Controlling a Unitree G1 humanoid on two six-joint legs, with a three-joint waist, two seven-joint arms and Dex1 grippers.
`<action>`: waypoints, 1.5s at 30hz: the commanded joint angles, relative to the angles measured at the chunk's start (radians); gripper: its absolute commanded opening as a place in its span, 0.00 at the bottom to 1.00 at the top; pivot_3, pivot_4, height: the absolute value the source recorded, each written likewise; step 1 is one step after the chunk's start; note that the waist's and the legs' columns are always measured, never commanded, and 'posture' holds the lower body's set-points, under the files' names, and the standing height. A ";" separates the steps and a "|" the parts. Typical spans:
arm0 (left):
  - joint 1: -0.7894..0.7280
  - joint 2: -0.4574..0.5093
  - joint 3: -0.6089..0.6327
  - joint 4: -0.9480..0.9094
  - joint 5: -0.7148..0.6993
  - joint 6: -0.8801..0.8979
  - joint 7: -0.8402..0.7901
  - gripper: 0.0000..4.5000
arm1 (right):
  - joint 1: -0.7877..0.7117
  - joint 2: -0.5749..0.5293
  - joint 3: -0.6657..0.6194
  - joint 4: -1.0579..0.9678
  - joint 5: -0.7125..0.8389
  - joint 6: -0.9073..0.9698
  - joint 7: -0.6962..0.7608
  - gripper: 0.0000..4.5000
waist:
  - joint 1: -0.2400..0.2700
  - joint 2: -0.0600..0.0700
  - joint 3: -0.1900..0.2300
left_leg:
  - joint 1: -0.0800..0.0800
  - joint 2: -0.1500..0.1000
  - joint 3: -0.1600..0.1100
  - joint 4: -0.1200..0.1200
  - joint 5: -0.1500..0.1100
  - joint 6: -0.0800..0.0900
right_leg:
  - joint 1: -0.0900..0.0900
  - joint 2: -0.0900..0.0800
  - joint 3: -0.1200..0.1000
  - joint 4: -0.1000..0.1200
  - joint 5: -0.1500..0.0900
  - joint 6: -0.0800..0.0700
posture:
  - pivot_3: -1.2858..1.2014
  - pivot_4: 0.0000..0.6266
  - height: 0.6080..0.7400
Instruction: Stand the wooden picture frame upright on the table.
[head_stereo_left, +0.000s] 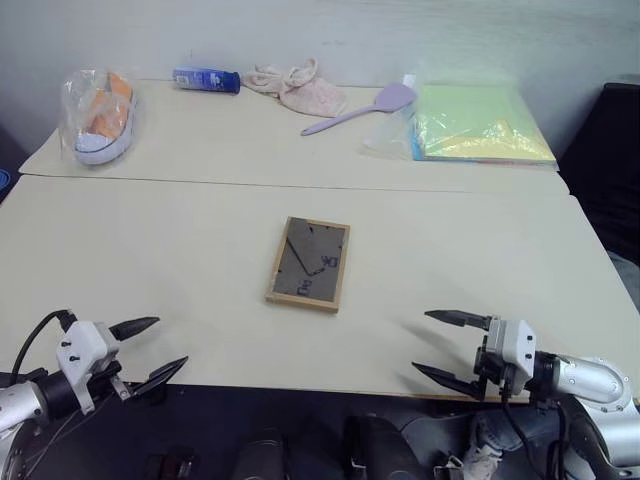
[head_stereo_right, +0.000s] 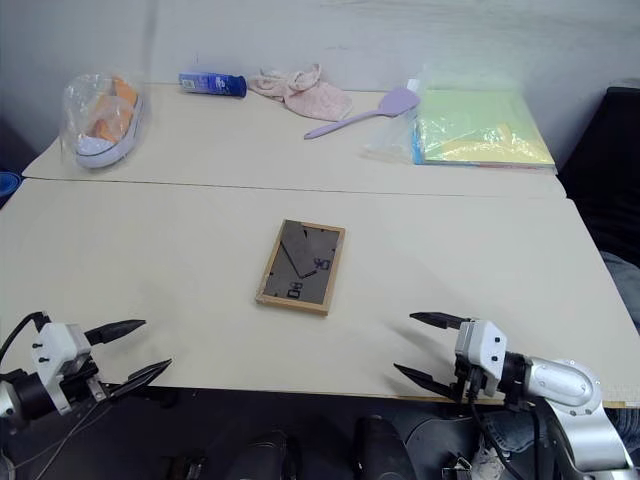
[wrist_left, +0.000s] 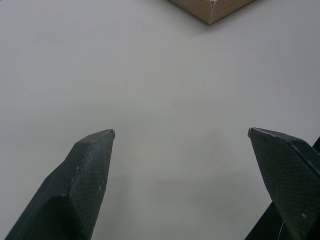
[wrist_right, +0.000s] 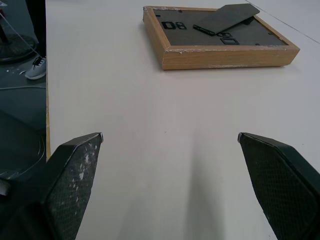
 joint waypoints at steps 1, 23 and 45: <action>-0.022 0.014 0.003 -0.051 -0.024 0.036 0.016 1.00 | -0.027 0.017 0.014 -0.030 0.005 0.007 -0.022 0.99 | 0.000 0.000 0.000 | 0.000 0.000 0.000 0.000 0.000 0.000 | 0.000 0.000 0.000 0.000 0.000 0.000 | 0.52 0.24 1.00; -0.691 -0.110 -0.494 0.230 0.220 0.155 0.217 0.00 | -0.509 0.247 0.319 0.306 -0.320 0.049 -0.248 0.05 | -0.001 0.000 0.000 | -0.004 -0.001 0.002 0.003 0.001 -0.001 | -0.004 0.002 0.000 0.007 0.001 0.001 | 0.52 0.24 1.00; -0.544 -0.065 -0.321 0.014 -0.079 0.606 0.162 0.13 | -0.461 0.115 0.269 0.230 -0.271 0.098 -0.152 0.00 | -0.001 0.000 0.000 | -0.003 0.000 0.002 0.003 0.002 -0.001 | -0.004 0.002 0.000 0.007 0.001 0.001 | 0.52 0.24 1.00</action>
